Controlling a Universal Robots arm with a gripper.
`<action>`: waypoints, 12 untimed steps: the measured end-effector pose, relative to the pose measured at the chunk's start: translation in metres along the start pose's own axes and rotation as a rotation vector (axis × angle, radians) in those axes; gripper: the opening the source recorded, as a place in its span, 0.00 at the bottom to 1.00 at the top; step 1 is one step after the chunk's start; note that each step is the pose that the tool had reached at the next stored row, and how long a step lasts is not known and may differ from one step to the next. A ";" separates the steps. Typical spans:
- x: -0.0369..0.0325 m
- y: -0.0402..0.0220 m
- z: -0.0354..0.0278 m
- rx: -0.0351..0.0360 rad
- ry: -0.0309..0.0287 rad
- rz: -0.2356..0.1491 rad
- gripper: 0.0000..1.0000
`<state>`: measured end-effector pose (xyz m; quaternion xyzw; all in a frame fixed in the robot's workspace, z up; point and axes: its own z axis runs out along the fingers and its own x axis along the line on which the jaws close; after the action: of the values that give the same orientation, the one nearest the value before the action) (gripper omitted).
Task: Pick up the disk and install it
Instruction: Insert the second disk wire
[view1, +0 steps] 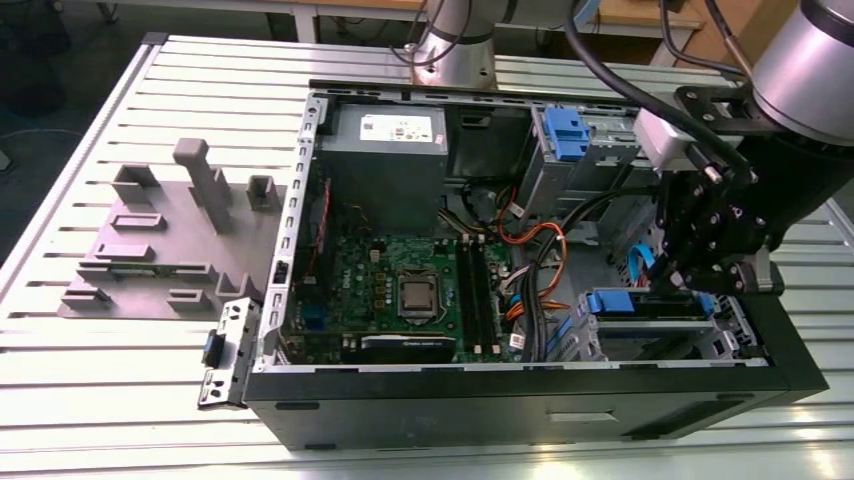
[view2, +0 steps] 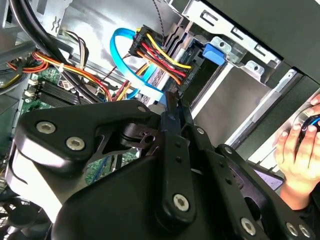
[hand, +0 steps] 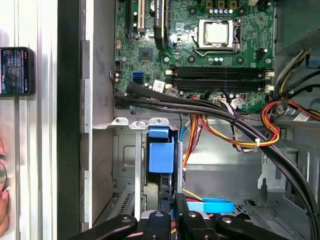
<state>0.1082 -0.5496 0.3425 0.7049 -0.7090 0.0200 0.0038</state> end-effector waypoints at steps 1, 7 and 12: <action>0.0002 -0.0001 0.0003 0.0000 0.0001 0.000 0.16; 0.0003 -0.0006 0.0013 0.0000 0.0004 0.000 0.16; 0.0004 -0.0008 0.0029 0.0019 0.0000 0.000 0.16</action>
<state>0.1091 -0.5501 0.3396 0.7049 -0.7090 0.0207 0.0031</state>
